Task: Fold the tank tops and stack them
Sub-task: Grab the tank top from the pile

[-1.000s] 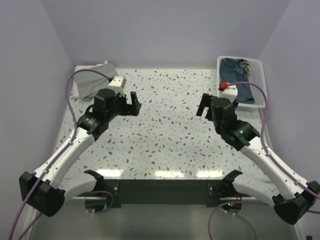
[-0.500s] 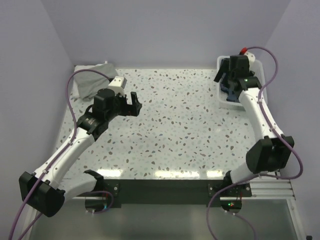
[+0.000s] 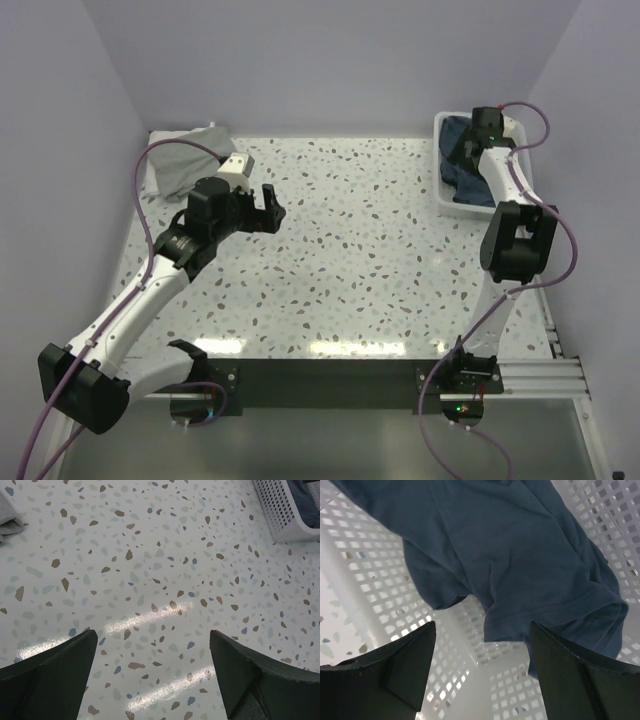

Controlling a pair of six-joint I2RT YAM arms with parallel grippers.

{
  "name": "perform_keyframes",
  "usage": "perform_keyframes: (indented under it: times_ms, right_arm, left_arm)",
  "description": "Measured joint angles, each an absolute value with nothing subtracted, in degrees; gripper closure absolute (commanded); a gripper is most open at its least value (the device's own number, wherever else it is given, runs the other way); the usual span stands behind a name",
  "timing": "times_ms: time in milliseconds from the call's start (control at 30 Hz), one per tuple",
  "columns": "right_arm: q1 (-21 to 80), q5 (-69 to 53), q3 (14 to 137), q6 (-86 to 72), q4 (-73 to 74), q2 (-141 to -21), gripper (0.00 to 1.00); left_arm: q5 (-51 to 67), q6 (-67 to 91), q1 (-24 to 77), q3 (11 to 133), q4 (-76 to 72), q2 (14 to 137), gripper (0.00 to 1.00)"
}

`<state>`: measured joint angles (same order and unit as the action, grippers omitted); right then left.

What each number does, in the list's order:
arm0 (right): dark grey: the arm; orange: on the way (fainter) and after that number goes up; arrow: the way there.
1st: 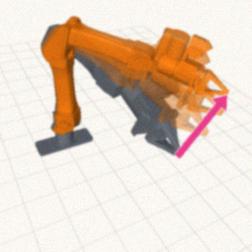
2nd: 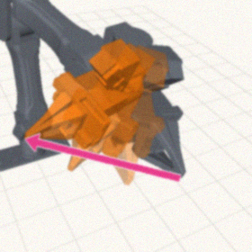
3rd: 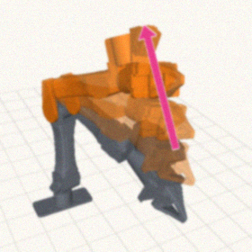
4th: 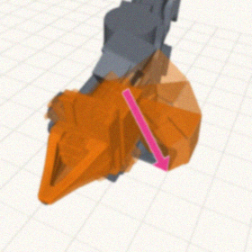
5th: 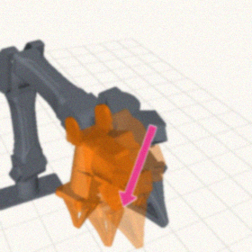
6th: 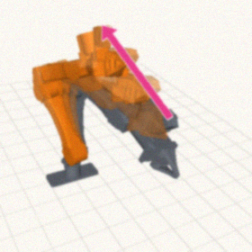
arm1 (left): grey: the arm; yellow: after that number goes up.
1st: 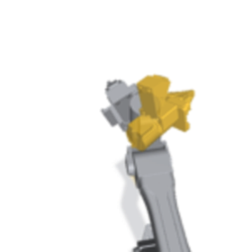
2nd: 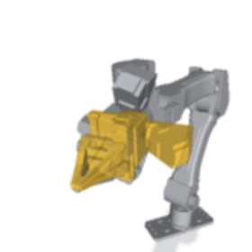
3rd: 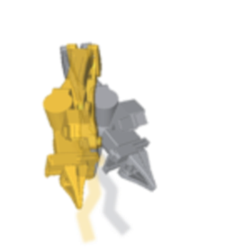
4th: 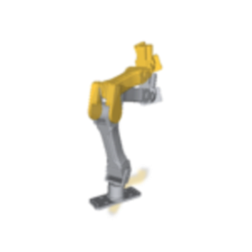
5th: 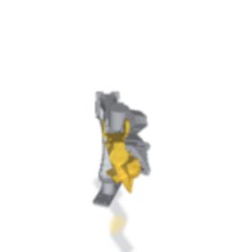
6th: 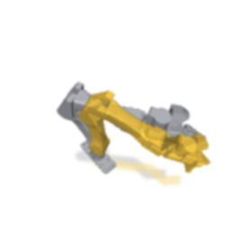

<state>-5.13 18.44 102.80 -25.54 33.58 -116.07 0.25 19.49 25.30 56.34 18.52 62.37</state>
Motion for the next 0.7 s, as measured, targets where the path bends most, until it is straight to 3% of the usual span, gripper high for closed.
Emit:
perform_keyframes:
  times_ms: [167,367,467,500,600,700]
  right_arm:
    - [-6.2,18.1,103.9,-25.4,30.5,-123.1,0.28]
    - [-6.1,17.0,105.5,-25.5,29.0,-130.2,0.45]
    - [-6.1,17.4,105.9,-25.5,28.6,-131.3,0.70]
    - [-6.1,17.7,106.0,-25.6,28.6,-131.3,0.84]
    - [-6.1,18.8,106.2,-26.1,27.8,-131.2,1.00]
    - [-6.1,19.6,106.1,-26.1,27.8,-130.8,1.00]
  left_arm:
    - [0.3,19.5,25.3,56.3,18.5,62.7,0.00]
    - [0.3,19.5,25.3,56.3,18.5,63.7,0.00]
    - [0.3,19.5,25.3,56.3,18.5,64.2,0.00]
    - [0.3,19.5,25.3,56.3,18.5,64.2,0.00]
    - [0.3,19.5,25.3,56.3,18.5,64.3,0.00]
    - [0.3,19.5,25.3,56.3,18.5,64.4,0.00]
